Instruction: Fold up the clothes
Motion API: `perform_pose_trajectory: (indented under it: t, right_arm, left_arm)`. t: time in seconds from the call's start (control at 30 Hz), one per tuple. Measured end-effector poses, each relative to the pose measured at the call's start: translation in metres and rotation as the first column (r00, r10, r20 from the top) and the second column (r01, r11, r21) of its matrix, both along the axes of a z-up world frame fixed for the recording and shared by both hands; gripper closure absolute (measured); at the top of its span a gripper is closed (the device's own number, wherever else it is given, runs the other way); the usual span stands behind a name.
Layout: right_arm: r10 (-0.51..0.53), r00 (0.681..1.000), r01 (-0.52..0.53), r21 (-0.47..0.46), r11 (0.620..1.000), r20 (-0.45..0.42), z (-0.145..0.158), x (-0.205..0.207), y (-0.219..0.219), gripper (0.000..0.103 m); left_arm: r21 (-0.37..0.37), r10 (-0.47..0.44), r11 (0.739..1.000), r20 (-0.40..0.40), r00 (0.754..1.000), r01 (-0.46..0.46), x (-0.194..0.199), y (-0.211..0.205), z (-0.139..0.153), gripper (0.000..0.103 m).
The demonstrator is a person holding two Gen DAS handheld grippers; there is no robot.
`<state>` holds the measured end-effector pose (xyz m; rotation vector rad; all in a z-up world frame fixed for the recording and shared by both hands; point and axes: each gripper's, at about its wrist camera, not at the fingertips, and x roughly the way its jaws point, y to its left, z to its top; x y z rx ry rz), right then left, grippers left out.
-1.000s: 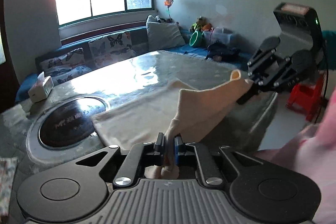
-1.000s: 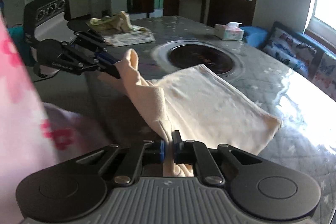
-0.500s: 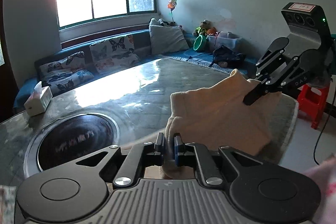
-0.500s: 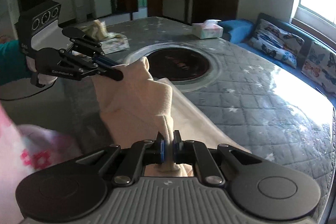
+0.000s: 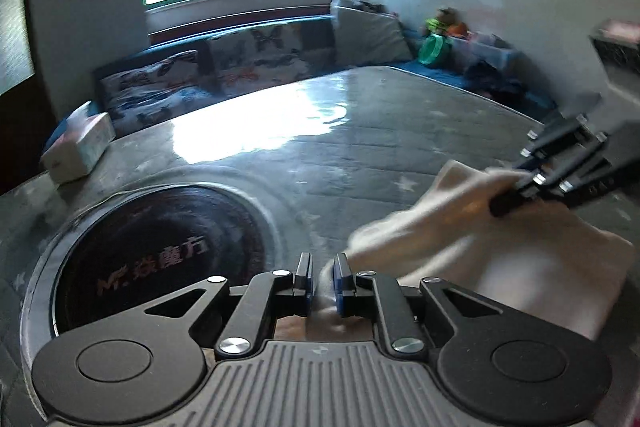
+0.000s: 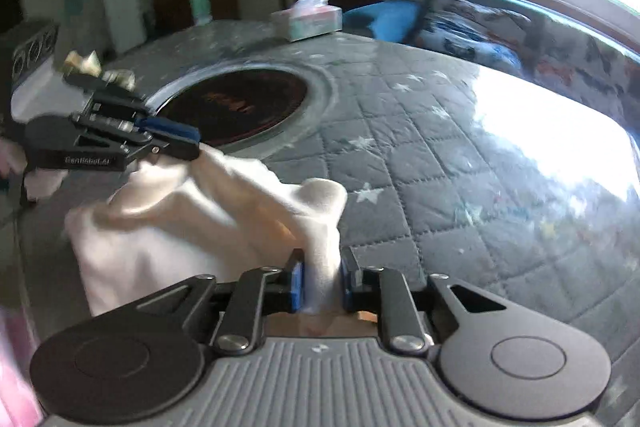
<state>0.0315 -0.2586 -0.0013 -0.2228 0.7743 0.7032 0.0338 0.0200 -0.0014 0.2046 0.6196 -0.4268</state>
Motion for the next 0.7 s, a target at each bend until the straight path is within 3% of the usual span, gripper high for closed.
perform_pose_trajectory:
  t: [0.13,0.2,0.37,0.5,0.7]
  right_arm:
    - [-0.078,0.997,0.077,0.029,0.997,0.023,-0.004,-0.003,-0.008,0.063]
    - [-0.112,0.992,0.11,0.043,0.993,0.051,0.0,-0.007,-0.011,0.063]
    - [-0.143,0.983,0.132,0.092,0.987,0.118,0.017,-0.025,-0.011,0.063]
    - [-0.134,0.978,0.118,0.101,0.988,0.16,0.023,-0.028,0.001,0.066]
    - [-0.129,0.991,0.123,0.113,0.986,0.047,0.004,-0.009,0.018,0.071]
  left_arm:
    - [-0.005,0.111,0.994,0.03,0.993,-0.111,0.002,0.014,0.007,0.09]
    - [-0.022,0.158,0.987,0.042,0.986,-0.158,-0.004,0.021,0.015,0.09]
    - [-0.139,0.094,0.986,0.021,0.995,-0.09,-0.042,0.008,0.03,0.09]
    - [-0.179,0.015,0.984,-0.003,1.0,-0.015,-0.059,-0.014,0.022,0.089]
    - [-0.208,0.08,0.974,-0.077,0.994,-0.095,-0.047,-0.011,-0.002,0.089]
